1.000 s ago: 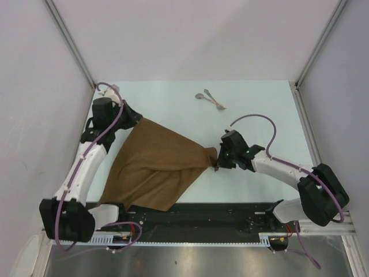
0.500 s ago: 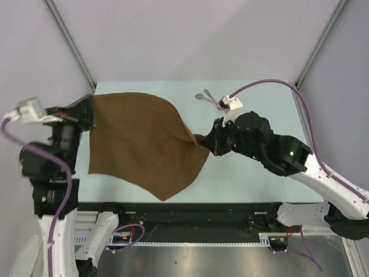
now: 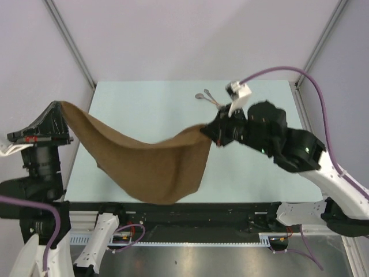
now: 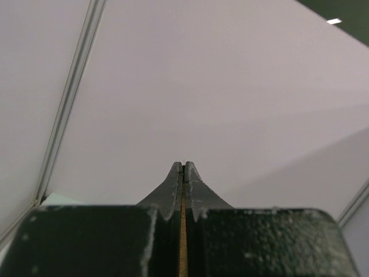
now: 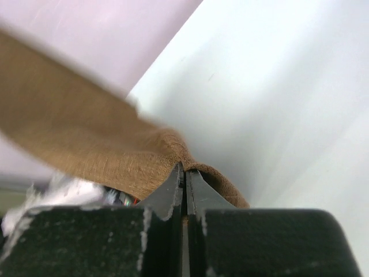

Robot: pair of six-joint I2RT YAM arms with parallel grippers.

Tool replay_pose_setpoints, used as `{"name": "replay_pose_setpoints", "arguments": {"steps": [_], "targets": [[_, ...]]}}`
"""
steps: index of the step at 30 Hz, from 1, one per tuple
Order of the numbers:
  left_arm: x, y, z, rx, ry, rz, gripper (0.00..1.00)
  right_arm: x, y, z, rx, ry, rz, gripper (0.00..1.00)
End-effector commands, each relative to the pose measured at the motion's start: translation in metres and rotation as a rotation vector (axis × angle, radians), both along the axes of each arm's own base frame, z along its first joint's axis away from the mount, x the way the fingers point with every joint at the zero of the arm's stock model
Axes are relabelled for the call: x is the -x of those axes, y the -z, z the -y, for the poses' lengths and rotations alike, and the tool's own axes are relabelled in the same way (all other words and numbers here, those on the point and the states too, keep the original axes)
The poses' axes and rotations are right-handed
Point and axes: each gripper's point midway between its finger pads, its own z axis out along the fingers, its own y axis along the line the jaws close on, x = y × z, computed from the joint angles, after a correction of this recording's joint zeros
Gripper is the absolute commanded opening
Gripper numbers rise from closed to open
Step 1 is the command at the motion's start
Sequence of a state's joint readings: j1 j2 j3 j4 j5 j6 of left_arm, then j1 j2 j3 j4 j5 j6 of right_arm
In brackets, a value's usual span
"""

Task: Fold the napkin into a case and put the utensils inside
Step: Flatten out the crumpled napkin at the center of the board.

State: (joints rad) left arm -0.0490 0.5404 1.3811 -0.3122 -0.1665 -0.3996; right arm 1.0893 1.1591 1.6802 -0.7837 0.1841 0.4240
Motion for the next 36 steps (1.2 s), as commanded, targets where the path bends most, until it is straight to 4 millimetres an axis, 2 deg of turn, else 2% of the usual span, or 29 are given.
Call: {"name": "replay_pose_setpoints", "arguments": {"steps": [1,2,3,4,6,7,8,9,10,11,13,14,16,17,18,19,20,21,23,24,25,27,28,30,32,33,34,35,36], "targets": [[-0.077,0.029,-0.016,-0.009,-0.113,-0.128,0.00,-0.076,-0.010,-0.007,-0.076,0.020,-0.007,0.00],[-0.090,0.034,-0.022,0.003,-0.147,-0.148,0.00,-0.103,-0.003,-0.001,-0.068,0.061,-0.018,0.00],[-0.101,0.034,-0.025,0.001,-0.171,-0.144,0.00,-0.116,-0.011,-0.005,-0.091,0.052,-0.002,0.00],[-0.130,0.050,-0.027,-0.006,-0.188,-0.204,0.00,-0.137,0.013,-0.023,-0.068,0.008,-0.060,0.00],[-0.155,0.057,-0.034,0.006,-0.230,-0.223,0.00,-0.176,0.018,-0.024,-0.092,0.028,-0.058,0.00],[-0.183,0.076,-0.034,-0.003,-0.239,-0.283,0.00,-0.200,0.042,-0.038,-0.079,0.005,-0.103,0.00],[-0.196,0.083,-0.035,-0.003,-0.249,-0.298,0.00,-0.215,0.050,-0.042,-0.077,0.006,-0.115,0.00],[-0.211,0.096,-0.039,-0.004,-0.270,-0.333,0.00,-0.239,0.069,-0.038,-0.062,0.030,-0.155,0.00],[-0.224,0.098,-0.040,-0.001,-0.284,-0.327,0.00,-0.264,0.082,-0.050,-0.064,0.007,-0.187,0.00],[-0.252,0.126,-0.043,-0.016,-0.304,-0.403,0.00,-0.282,0.101,-0.053,-0.053,0.021,-0.224,0.00],[-0.274,0.151,-0.057,-0.004,-0.382,-0.445,0.00,-0.306,0.113,-0.060,-0.061,0.010,-0.246,0.00],[-0.299,0.188,-0.061,-0.014,-0.405,-0.530,0.00,-0.334,0.128,-0.072,-0.064,0.015,-0.236,0.03],[-0.312,0.215,-0.083,0.027,-0.521,-0.604,0.00,-0.370,0.145,-0.072,-0.068,0.072,-0.204,0.17],[-0.328,0.251,-0.089,0.047,-0.564,-0.675,0.00,-0.393,0.154,-0.073,-0.089,0.099,-0.183,0.41],[-0.332,0.273,-0.109,0.083,-0.628,-0.728,0.00,-0.409,0.157,-0.072,-0.140,0.128,-0.184,0.53],[-0.339,0.270,-0.119,0.129,-0.669,-0.733,0.00,-0.427,0.160,-0.058,-0.176,0.157,-0.181,0.64],[-0.339,0.295,-0.124,0.170,-0.680,-0.822,0.02,-0.437,0.172,-0.055,-0.187,0.178,-0.191,0.77],[-0.354,0.305,-0.134,0.181,-0.695,-0.862,0.04,-0.443,0.177,-0.044,-0.167,0.239,-0.198,0.80],[-0.349,0.316,-0.140,0.163,-0.742,-0.942,0.17,-0.440,0.181,-0.033,-0.118,0.267,-0.201,0.86],[-0.352,0.311,-0.136,0.150,-0.706,-0.936,0.25,-0.432,0.191,-0.023,-0.049,0.297,-0.199,0.87],[-0.353,0.313,-0.130,0.139,-0.664,-0.945,0.32,-0.426,0.189,-0.019,-0.020,0.317,-0.192,0.89],[-0.348,0.312,-0.119,0.156,-0.609,-0.959,0.40,-0.409,0.197,-0.007,0.045,0.363,-0.221,0.90],[-0.342,0.309,-0.114,0.164,-0.575,-0.954,0.60,-0.403,0.202,-0.004,0.064,0.373,-0.241,0.90],[-0.339,0.316,-0.097,0.169,-0.472,-0.994,0.83,-0.380,0.224,-0.006,0.127,0.367,-0.305,0.89],[-0.329,0.317,-0.087,0.179,-0.431,-1.025,0.83,-0.362,0.224,-0.007,0.167,0.358,-0.313,0.89],[-0.324,0.333,-0.076,0.181,-0.360,-1.066,0.83,-0.352,0.233,-0.011,0.192,0.358,-0.325,0.88],[-0.317,0.329,-0.066,0.199,-0.310,-1.053,0.82,-0.339,0.241,-0.010,0.209,0.350,-0.351,0.88],[-0.311,0.334,-0.060,0.209,-0.277,-1.062,0.81,-0.329,0.249,-0.011,0.227,0.342,-0.374,0.86],[-0.299,0.357,-0.049,0.220,-0.224,-1.113,0.81,-0.320,0.256,-0.013,0.247,0.353,-0.387,0.86]]}}
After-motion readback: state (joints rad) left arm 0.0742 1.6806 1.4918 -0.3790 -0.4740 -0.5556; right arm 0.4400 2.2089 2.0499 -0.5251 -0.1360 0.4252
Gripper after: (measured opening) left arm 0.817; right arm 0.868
